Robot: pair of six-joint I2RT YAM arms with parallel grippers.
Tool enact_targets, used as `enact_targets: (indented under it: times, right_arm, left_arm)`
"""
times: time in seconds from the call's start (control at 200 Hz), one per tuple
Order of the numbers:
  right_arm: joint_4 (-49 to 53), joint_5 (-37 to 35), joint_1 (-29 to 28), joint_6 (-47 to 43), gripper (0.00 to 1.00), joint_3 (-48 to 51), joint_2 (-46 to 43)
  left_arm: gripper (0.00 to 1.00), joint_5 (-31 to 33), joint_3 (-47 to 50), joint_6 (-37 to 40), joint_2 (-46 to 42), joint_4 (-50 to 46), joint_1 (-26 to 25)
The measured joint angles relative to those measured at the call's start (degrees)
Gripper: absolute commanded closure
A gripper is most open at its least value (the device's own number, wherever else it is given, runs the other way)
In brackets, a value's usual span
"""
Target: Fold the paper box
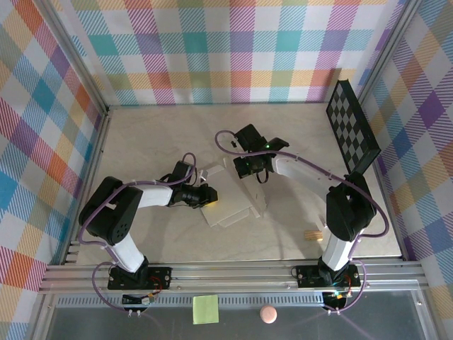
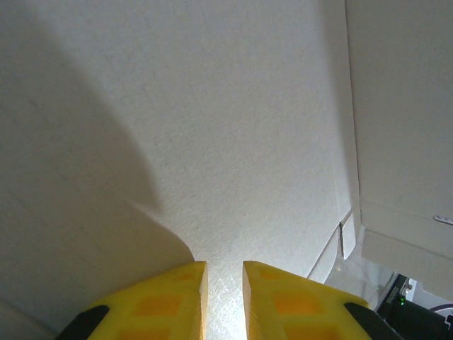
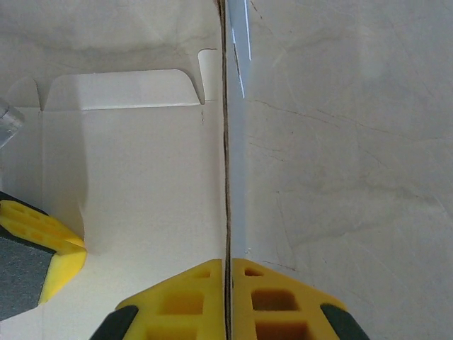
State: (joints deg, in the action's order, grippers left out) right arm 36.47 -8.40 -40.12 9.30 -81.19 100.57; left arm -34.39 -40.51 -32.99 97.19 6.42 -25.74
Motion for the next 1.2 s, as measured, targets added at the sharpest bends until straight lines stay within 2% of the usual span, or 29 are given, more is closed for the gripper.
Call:
enact_targets:
  times: [0.215, 0.35, 0.475, 0.7, 0.785, 0.865, 1.065, 1.2]
  right_arm:
    - [0.2, -1.0, -0.2, -2.4, 1.0, -0.3, 0.2]
    - [0.3, -2.5, -0.2, -6.6, 1.0, -0.3, 0.0]
    - [0.9, -2.0, -0.2, -15.2, 1.0, 0.4, -1.7]
    - [2.7, 1.6, -0.1, -31.6, 1.0, 4.1, -7.8]
    - [3.0, 3.6, -0.1, -36.4, 1.0, 4.8, -9.5]
    - [3.1, 5.1, -0.1, -39.9, 1.0, 5.9, -11.3]
    - [3.8, 7.4, 0.0, -44.2, 1.0, 6.4, -12.8]
    - [4.8, 9.2, 0.0, -45.1, 0.99, 6.4, -13.0]
  left_arm:
    - [0.78, 1.4, 0.0, 1.4, -1.1, -0.6, -0.1]
    - [0.72, 5.4, 0.6, 4.0, -8.5, -2.0, -0.1]
    - [0.64, 9.2, 0.1, 8.7, -16.0, -3.7, -0.1]
    - [0.63, 13.1, -0.7, 18.3, -22.6, -6.3, 0.0]
    - [0.58, 13.6, -0.1, 21.4, -24.6, -5.7, 0.0]
    - [0.57, 14.5, 1.3, 24.1, -26.7, -4.2, 0.0]
    - [0.61, 17.4, 7.1, 29.9, -31.2, 0.1, 0.0]
    - [0.57, 20.4, 10.2, 32.9, -34.0, 1.5, 0.0]
